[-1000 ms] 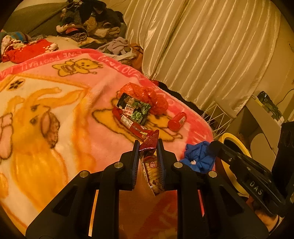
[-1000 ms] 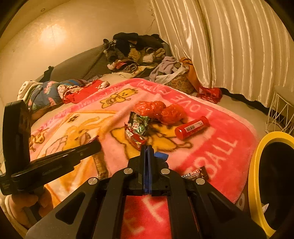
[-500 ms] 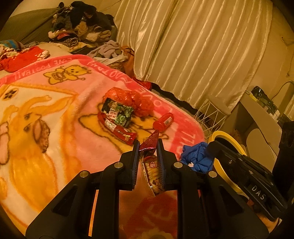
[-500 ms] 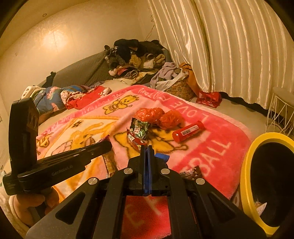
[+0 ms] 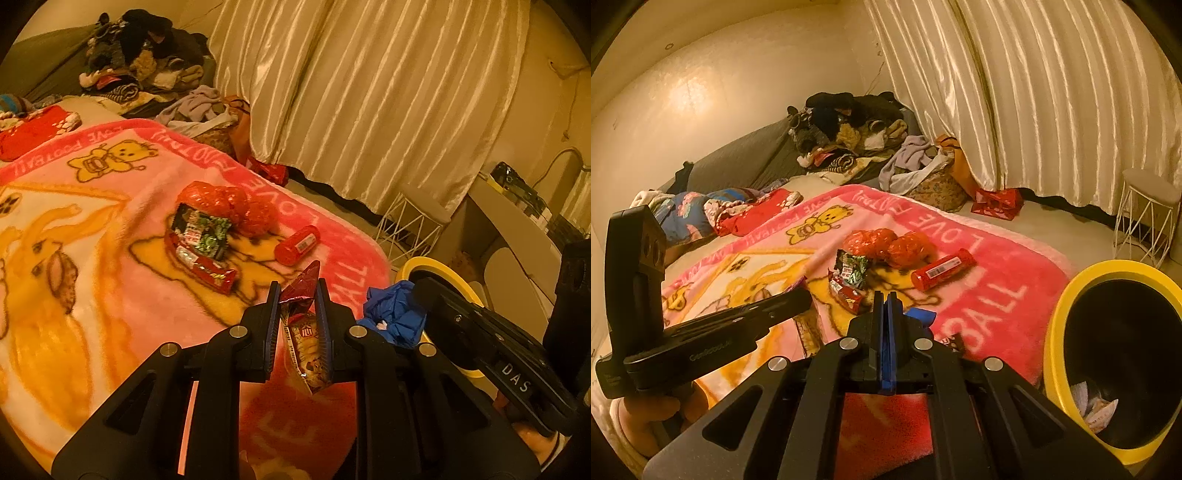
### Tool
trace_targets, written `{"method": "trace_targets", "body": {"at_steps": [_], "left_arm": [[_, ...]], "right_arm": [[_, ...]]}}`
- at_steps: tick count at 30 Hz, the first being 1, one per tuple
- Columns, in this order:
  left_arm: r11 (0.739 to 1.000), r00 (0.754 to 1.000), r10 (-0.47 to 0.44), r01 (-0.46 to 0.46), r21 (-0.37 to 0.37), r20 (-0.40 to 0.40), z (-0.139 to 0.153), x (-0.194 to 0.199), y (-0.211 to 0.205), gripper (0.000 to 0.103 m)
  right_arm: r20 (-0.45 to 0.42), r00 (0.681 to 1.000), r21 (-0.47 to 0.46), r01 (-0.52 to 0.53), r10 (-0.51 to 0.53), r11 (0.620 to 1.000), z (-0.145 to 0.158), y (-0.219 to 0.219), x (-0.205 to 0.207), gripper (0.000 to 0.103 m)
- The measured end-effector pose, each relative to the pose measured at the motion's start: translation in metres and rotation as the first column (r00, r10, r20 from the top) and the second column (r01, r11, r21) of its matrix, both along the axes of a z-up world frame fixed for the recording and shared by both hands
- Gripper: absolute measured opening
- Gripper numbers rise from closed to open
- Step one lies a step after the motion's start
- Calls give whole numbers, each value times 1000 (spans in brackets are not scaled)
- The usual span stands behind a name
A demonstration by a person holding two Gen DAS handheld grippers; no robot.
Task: Collect trash
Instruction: 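Carry the snack packet in the left gripper and blue wrapper in the right gripper over the bin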
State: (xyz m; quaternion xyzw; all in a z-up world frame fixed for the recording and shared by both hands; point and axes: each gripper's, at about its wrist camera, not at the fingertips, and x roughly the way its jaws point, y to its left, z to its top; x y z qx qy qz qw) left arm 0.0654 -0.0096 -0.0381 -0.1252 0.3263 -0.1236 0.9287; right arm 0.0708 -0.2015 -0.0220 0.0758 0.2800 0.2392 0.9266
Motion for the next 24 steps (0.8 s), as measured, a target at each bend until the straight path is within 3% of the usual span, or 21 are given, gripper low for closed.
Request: {"method": "trace_targets", "body": {"at_steps": [24], "left_arm": [[992,991,-128,128,8,28,14,2,-59,13]], "right_arm": [[2,988,57,151,-152,987,1,-63,-1,2]]}}
